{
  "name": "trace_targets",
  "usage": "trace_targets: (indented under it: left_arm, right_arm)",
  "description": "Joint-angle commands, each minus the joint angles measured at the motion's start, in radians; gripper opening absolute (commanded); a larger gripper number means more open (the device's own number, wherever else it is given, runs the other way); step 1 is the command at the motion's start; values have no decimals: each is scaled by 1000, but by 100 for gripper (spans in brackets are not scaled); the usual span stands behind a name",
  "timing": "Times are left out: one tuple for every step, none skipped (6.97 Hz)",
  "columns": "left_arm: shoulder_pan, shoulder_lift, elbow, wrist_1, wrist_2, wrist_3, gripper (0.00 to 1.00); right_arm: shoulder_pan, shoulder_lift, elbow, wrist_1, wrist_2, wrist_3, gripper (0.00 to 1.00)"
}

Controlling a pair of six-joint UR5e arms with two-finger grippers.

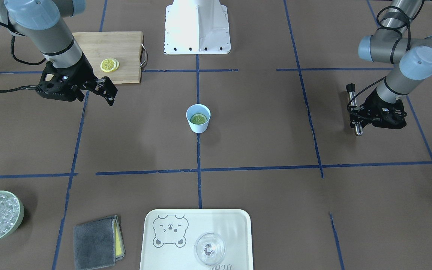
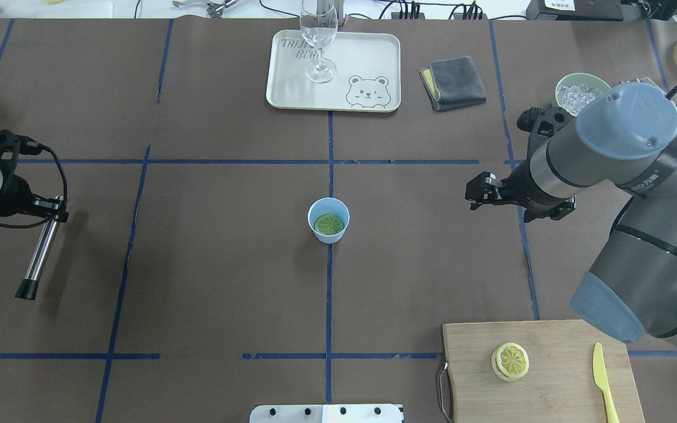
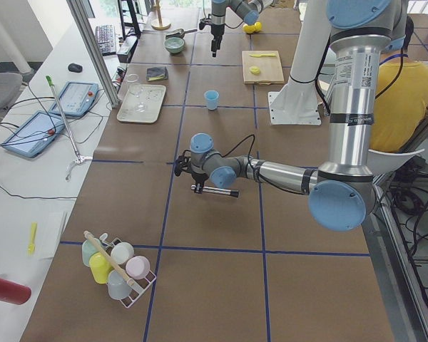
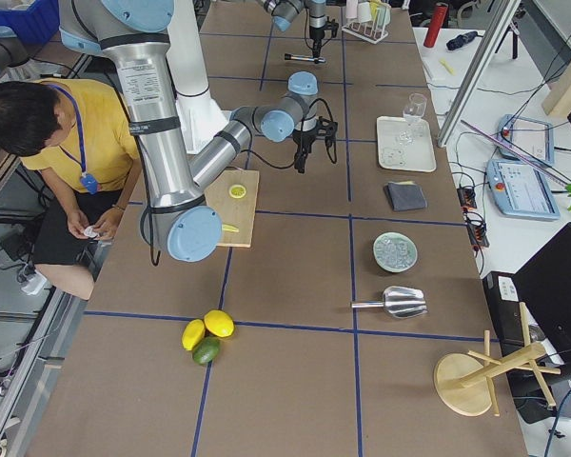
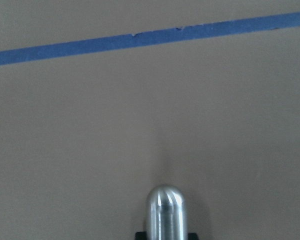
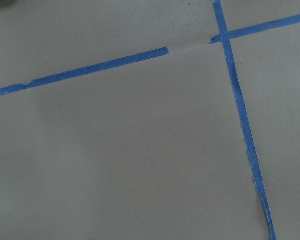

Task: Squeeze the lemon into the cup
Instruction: 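Lower the left gripper onto the steel muddler and grasp it, then lift the steel muddler and carry it over the blue cup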

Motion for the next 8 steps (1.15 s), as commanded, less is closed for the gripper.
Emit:
trace_targets:
  left_arm:
    - [3, -6, -195, 77, 1, 2, 0]
    - [3, -41, -284, 82, 8, 2, 0]
    - [3, -120, -331, 137, 8, 0, 0]
    - [22, -250, -363, 215, 11, 0, 0]
    - [77, -298, -386, 213, 24, 0, 0]
    - [148, -448, -340, 214, 47, 0, 0]
    - [165, -522, -324, 208, 50, -14, 0]
    - [170, -555, -316, 127, 148, -9, 0]
  right_arm:
    - [2, -3, 4, 0, 5, 0, 100]
    - [5, -6, 7, 0, 9, -3, 100]
    - [8, -30, 27, 0, 9, -6, 100]
    - [17, -71, 59, 0, 11, -8, 100]
    - [27, -90, 76, 0, 12, -8, 100]
    - [40, -108, 85, 0, 12, -9, 100]
    - [52, -128, 92, 0, 14, -9, 100]
    - [64, -142, 95, 2, 21, -18, 100]
